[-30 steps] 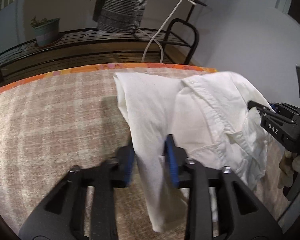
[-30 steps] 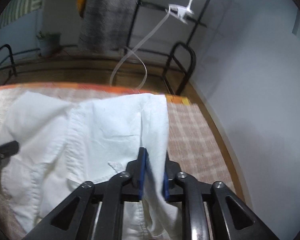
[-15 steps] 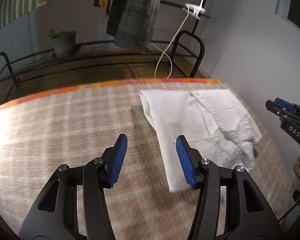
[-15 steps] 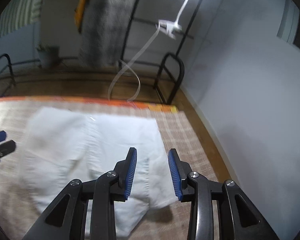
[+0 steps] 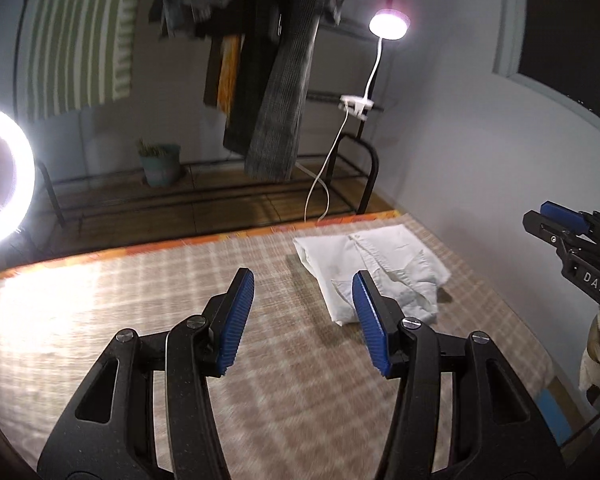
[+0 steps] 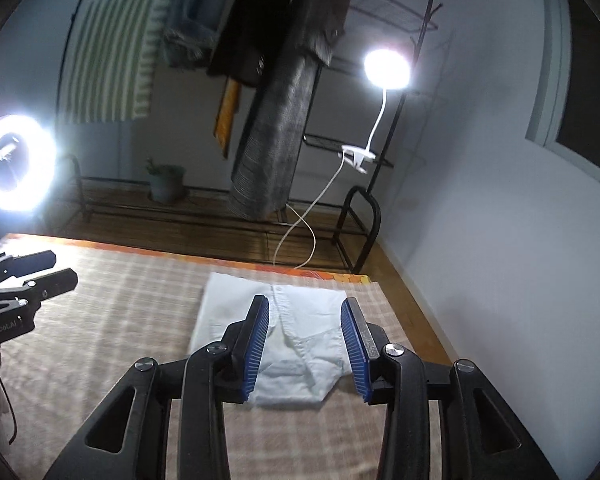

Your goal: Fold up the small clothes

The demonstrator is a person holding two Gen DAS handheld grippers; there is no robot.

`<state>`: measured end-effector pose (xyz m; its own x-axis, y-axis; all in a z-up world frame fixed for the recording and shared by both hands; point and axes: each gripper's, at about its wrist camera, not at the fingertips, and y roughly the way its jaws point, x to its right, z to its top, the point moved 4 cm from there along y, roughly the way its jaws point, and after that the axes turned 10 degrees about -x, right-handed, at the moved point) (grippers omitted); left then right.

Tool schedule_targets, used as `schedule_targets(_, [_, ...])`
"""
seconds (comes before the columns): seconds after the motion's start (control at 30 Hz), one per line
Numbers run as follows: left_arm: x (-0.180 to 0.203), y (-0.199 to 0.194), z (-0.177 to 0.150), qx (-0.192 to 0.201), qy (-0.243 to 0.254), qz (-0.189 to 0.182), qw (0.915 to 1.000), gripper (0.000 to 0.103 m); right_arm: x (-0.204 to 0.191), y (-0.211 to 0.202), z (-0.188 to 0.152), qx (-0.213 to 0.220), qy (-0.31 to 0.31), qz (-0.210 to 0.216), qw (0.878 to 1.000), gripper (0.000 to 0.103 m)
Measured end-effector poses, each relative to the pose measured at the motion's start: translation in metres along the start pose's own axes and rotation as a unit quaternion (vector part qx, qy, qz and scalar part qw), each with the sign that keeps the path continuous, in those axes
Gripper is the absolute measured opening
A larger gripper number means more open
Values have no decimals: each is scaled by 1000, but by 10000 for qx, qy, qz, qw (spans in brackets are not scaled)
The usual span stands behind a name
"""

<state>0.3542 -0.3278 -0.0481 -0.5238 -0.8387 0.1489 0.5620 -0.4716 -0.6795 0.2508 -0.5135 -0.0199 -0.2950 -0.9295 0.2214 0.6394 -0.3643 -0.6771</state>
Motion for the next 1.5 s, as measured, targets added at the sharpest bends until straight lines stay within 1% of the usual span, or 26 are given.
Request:
schedule_targets(0.07, [-3, -30, -10, 111, 57, -1, 9999, 60, -8, -27, -6, 114, 7, 34, 9999, 39])
schedule_targets(0.13, [-6, -54, -20, 157, 79, -31, 9998, 61, -13, -48, -11, 199, 57, 91, 9997, 46])
schedule_targets(0.17, [-8, -65, -26, 166, 85, -67, 9998, 62, -16, -58, -14, 232, 86, 133, 9996, 53])
schedule_targets(0.2, [-10, -74, -31, 170, 92, -100, 9998, 62, -19, -69, -18, 274, 109, 163, 9994, 56])
schedule_targets(0.23, [-12, -84, -38, 182, 98, -128, 9997, 63, -28, -90, -26, 379, 111, 165, 9991, 56])
schedule_targets(0.27, [-12, -93, -44, 200, 108, -140, 9996, 67, -28, -90, -26, 379, 111, 165, 9991, 56])
schedule_targets(0.33, [-14, -108, -56, 244, 186, -125, 9995, 70, -39, -107, -34, 476, 66, 113, 9988, 57])
schedule_targets(0.4, [-13, -119, -65, 267, 276, -133, 9992, 74, -55, -127, -46, 608, 39, 128, 9981, 66])
schedule_targets(0.43, [-14, -124, -69, 296, 304, -128, 9990, 76, -55, -127, -46, 608, 39, 128, 9981, 68])
schedule_targets(0.5, [-17, -131, -77, 343, 278, -127, 9989, 83, -64, -137, -53, 696, 67, 120, 9975, 70])
schedule_targets(0.53, [-20, -133, -80, 333, 267, -134, 9990, 83, -67, -141, -57, 715, 89, 107, 9973, 70])
schedule_targets(0.57, [-22, -135, -83, 312, 247, -123, 9991, 85, -70, -144, -60, 730, 122, 109, 9972, 73])
schedule_targets(0.6, [-24, -136, -86, 293, 235, -99, 9992, 85, -72, -145, -63, 736, 155, 131, 9971, 82])
schedule_targets(0.67, [-26, -139, -91, 280, 280, -12, 9992, 88, -77, -145, -69, 750, 235, 170, 9968, 89])
schedule_targets(0.73, [-27, -140, -95, 288, 374, 71, 9989, 92, -82, -147, -76, 755, 241, 93, 9968, 91])
schedule_targets(0.8, [-27, -138, -97, 292, 464, 174, 9983, 94, -86, -145, -80, 736, 199, -36, 9971, 101])
schedule_targets(0.83, [-27, -137, -100, 292, 506, 228, 9980, 95, -87, -146, -83, 740, 203, -97, 9970, 103])
schedule_targets(0.9, [-26, -134, -103, 266, 601, 356, 9972, 99, -88, -144, -86, 774, 216, -208, 9965, 103])
schedule_targets(0.93, [-25, -132, -104, 221, 655, 418, 9967, 99, -88, -142, -87, 761, 226, -227, 9966, 103])
schedule_targets(1.07, [-28, -128, -109, 136, 609, 449, 9970, 100, -88, -136, -91, 662, 270, -171, 9973, 103])
schedule_targets(1.13, [-29, -129, -110, 146, 581, 507, 9969, 103, -87, -134, -92, 667, 307, -204, 9971, 103])
schedule_targets(1.27, [-32, -134, -112, 302, 571, 759, 9950, 103, -84, -134, -93, 706, 410, -182, 9965, 103])
schedule_targets(1.5, [-33, -132, -115, 180, 564, 625, 9963, 103, -81, -128, -94, 622, 491, -158, 9967, 103])
